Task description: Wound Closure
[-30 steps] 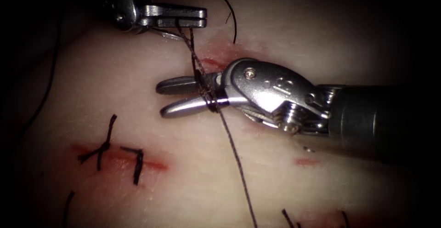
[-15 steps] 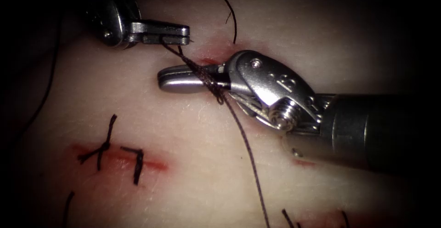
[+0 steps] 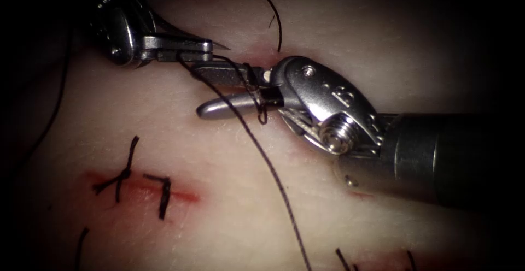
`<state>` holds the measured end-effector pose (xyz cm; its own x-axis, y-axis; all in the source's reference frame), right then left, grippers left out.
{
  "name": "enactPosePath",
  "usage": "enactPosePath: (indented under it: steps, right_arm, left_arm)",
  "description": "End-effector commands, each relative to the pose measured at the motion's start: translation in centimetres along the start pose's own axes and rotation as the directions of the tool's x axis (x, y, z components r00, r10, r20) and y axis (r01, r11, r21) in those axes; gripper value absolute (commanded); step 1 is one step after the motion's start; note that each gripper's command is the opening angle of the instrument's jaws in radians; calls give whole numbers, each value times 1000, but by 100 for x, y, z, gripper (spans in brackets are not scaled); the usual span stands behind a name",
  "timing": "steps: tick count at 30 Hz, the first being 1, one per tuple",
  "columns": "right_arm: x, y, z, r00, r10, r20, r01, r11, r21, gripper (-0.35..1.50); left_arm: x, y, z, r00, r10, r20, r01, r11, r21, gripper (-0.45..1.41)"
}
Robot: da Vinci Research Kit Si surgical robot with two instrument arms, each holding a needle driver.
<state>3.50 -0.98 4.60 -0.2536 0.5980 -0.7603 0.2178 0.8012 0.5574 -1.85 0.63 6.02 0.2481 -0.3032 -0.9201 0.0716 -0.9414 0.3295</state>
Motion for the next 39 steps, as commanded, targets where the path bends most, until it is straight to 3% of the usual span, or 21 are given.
enactPosePath:
  steps: [1,10,22,28,39]
  right_arm:
    - [0,6,6,1000,-1,-5,1,1000,2,49]
    - [12,5,-5,999,10,-43,-10,1000,7,46]
    - [14,7,-6,999,12,-45,-12,1000,-9,46]
    - [15,9,-8,999,0,-44,0,1000,-16,46]
    - [16,10,-8,999,-12,-43,11,1000,-24,46]
  left_arm:
    - [-8,3,4,1000,1,0,-1,1000,-1,-45]
    - [-12,24,3,1000,-6,28,6,1000,-14,-45]
    - [-5,26,2,998,-52,29,52,999,-14,-45]
    - [9,24,0,990,-108,-94,111,993,32,-45]
    - [15,33,5,976,-168,-141,167,986,-12,-45]
